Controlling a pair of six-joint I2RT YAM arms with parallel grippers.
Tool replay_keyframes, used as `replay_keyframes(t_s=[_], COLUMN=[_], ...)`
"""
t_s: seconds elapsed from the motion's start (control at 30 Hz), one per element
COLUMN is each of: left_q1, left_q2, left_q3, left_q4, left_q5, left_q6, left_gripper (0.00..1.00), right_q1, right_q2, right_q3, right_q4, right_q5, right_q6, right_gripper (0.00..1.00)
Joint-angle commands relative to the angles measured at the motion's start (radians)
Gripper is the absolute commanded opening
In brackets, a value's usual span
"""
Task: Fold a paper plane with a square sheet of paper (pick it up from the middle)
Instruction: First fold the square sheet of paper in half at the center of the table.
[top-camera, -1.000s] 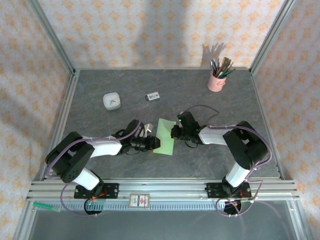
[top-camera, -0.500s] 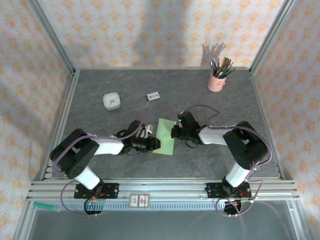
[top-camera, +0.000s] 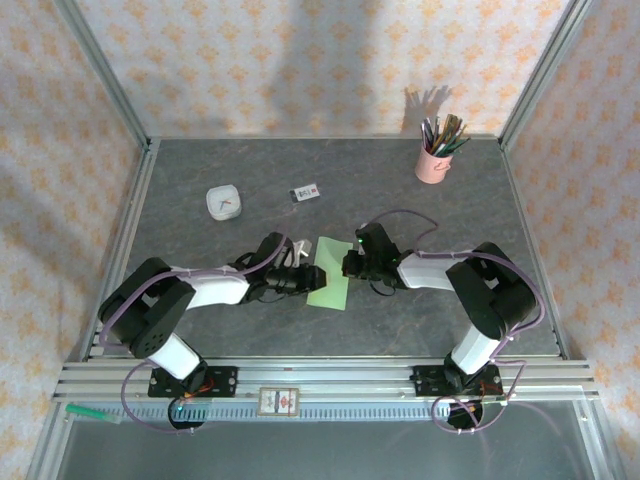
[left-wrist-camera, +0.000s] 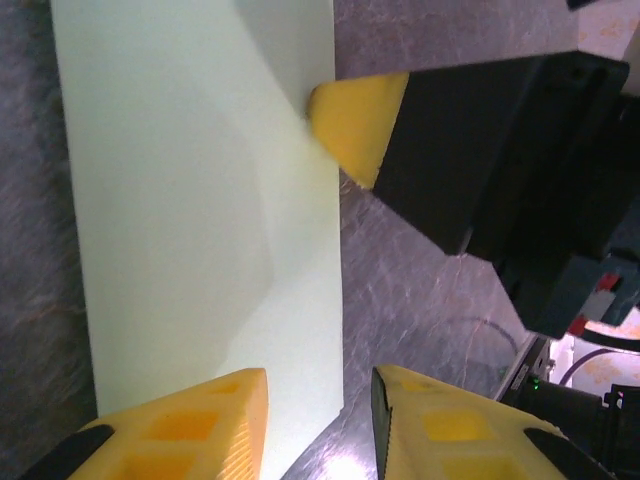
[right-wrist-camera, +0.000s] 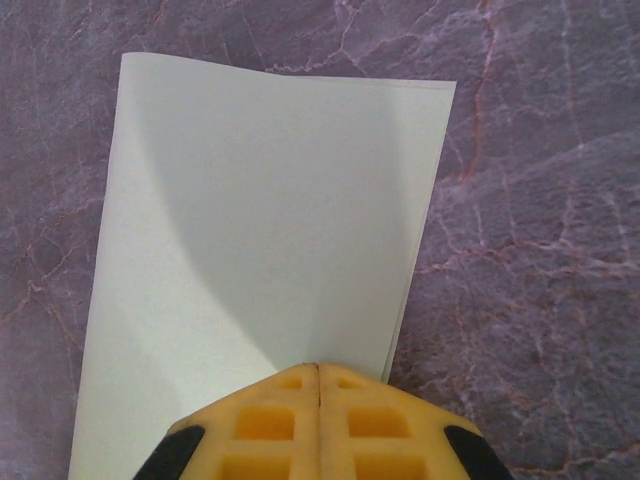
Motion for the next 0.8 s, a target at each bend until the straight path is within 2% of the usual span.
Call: replay_keyframes(t_s=[0.0, 0.77], left_q1=[0.011, 0.048], left_q2=[0.044, 0.099], left_q3=[0.025, -0.05], left_q4=[-0.007, -0.013], left_q5=[-0.007, -0.012], left_q6=[0.021, 0.054], left_gripper=[0.34, 0.3], right_q1=[-0.011, -0.011], right_q2=[0.039, 0.029], right_q3=[-0.047, -0.044], right_q4=[-0.214, -0.22], right_q5=[0.122, 0.123], right_q6=[-0.012, -0.009], right_gripper=[0.01, 0.02])
